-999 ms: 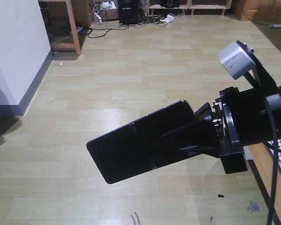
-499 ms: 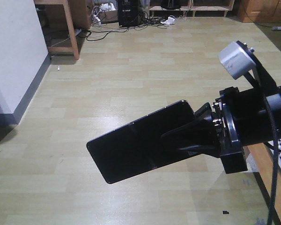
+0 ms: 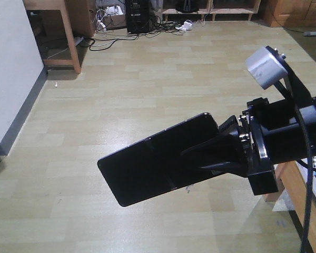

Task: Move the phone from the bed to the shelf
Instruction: 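Carry the phone in the right gripper while driving across the room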

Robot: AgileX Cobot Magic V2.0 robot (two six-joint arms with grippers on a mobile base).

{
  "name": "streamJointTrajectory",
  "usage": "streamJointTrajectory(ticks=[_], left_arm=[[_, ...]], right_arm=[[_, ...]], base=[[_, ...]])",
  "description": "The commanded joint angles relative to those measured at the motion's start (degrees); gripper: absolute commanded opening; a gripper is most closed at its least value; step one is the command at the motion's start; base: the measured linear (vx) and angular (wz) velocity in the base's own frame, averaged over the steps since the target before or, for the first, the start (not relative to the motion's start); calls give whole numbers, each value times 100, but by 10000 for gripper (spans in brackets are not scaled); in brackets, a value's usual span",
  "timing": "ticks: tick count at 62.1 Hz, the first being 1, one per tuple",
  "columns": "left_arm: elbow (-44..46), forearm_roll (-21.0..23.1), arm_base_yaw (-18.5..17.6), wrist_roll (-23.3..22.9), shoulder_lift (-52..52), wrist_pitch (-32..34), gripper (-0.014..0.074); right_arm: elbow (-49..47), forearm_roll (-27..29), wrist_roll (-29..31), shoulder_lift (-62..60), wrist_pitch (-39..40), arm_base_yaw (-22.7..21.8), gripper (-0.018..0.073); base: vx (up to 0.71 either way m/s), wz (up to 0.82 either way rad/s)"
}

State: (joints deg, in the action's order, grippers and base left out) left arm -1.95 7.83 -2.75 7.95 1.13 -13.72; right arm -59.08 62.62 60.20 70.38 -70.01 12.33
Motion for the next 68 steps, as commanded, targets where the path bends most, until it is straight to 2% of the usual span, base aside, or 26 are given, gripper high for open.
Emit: streamJointTrajectory(ticks=[1, 68], left_arm=[[-16, 49, -23, -22, 27, 422, 1], [-16, 49, -23, -22, 27, 422, 1]], right_arm=[[-151, 543, 41, -145, -396, -13, -1], [-151, 543, 41, -145, -396, -13, -1]], base=[[25, -4], [30, 2]])
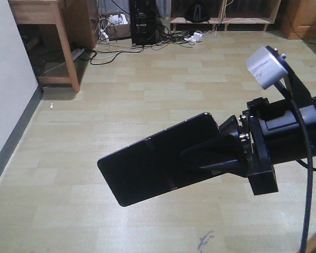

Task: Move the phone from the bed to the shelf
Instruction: 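Carry the phone in the right gripper while driving across the room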

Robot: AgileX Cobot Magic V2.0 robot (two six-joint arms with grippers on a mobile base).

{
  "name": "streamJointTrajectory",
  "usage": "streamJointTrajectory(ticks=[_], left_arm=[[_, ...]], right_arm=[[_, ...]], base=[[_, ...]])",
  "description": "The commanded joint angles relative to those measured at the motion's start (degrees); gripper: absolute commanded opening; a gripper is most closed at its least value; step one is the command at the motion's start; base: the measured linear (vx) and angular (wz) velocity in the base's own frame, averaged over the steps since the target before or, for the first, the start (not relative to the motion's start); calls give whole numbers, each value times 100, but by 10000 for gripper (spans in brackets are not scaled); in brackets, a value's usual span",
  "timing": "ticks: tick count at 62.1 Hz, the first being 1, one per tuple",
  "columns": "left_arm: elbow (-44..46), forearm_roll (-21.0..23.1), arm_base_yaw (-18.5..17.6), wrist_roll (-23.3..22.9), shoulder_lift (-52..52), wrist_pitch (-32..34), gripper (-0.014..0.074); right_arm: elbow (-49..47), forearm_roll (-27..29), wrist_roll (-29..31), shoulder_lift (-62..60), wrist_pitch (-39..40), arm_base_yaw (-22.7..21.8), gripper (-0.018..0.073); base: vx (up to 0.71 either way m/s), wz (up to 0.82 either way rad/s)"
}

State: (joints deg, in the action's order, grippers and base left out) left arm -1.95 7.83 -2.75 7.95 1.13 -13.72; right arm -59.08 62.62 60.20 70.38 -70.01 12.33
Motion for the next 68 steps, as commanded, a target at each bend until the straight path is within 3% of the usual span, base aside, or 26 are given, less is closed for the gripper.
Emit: streamJointTrajectory(ticks=[1, 68], left_arm=[[-16, 49, -23, -22, 27, 422, 1], [-16, 49, -23, -22, 27, 422, 1]], right_arm=[[-151, 543, 41, -145, -396, -13, -1], [-151, 543, 41, -145, -396, -13, -1]], base=[[35, 4], [32, 0]])
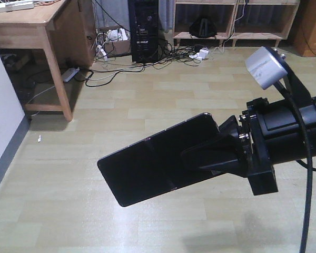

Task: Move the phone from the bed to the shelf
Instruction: 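Carry the phone in the right gripper while driving across the room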

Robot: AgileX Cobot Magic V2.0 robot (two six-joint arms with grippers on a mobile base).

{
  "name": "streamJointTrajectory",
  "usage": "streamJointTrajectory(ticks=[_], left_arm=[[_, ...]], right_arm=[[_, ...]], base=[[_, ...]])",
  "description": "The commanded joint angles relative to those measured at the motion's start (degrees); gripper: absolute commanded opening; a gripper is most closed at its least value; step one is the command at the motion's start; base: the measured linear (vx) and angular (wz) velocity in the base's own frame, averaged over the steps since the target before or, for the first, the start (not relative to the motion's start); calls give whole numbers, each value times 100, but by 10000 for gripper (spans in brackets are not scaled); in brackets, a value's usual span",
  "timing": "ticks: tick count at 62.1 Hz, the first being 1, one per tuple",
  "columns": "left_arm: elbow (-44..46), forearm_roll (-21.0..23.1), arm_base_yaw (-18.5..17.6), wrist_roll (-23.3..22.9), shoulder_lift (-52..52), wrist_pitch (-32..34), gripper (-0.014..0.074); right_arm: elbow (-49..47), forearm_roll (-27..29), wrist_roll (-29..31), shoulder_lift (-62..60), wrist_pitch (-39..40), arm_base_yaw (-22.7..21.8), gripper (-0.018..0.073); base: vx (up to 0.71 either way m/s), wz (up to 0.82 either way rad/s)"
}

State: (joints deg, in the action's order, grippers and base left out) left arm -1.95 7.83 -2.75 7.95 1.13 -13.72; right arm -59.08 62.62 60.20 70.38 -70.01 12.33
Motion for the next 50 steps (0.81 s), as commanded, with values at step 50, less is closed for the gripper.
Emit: streamJointTrajectory(ticks=[50], left_arm=[[-16, 49, -23, -22, 27, 422, 1]], right_arm=[[-151, 543, 41, -145, -396, -13, -1]], base=[[25, -7]])
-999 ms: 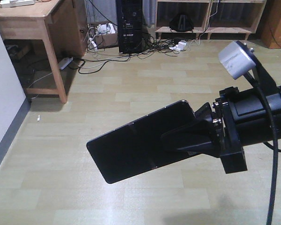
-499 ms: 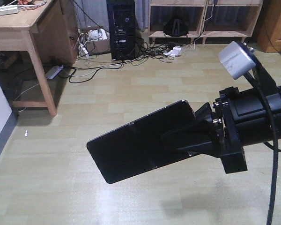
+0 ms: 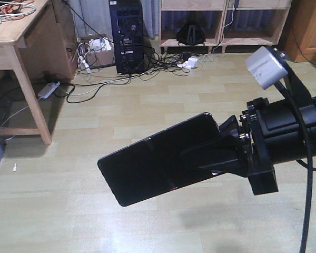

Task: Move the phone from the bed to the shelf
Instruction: 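Carry the phone in the right gripper while driving across the room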

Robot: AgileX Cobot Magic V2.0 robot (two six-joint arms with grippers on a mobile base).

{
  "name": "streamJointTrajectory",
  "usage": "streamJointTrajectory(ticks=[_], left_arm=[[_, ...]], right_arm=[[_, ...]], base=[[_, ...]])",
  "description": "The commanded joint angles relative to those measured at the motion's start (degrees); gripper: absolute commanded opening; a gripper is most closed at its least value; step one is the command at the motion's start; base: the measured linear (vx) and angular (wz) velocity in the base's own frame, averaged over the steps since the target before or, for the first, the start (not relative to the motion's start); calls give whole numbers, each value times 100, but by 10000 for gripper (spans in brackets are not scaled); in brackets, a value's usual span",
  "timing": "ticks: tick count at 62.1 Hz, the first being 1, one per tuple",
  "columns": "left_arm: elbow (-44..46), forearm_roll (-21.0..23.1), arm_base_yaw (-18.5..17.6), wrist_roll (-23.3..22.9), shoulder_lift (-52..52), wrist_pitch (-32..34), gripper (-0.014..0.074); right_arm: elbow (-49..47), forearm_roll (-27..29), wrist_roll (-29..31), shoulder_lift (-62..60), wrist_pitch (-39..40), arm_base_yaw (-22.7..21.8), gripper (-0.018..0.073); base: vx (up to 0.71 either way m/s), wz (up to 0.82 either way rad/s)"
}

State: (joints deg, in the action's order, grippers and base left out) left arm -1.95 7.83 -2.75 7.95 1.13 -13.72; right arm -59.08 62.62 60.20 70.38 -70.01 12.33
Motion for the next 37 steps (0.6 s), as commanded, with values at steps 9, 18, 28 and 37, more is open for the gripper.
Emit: streamJointTrajectory(ticks=[9, 18, 28, 37], left_arm=[[-16, 49, -23, -22, 27, 422, 1], [-16, 49, -23, -22, 27, 422, 1], [-16, 49, -23, -22, 27, 422, 1], [-16, 49, -23, -22, 27, 422, 1]], right_arm=[[-151, 543, 41, -145, -396, -13, -1], [-151, 543, 41, -145, -396, -13, -1], [-151, 543, 41, -145, -396, -13, -1], [-151, 543, 41, -145, -396, -13, -1]], base=[[19, -4], [19, -4], [18, -4], [19, -3]])
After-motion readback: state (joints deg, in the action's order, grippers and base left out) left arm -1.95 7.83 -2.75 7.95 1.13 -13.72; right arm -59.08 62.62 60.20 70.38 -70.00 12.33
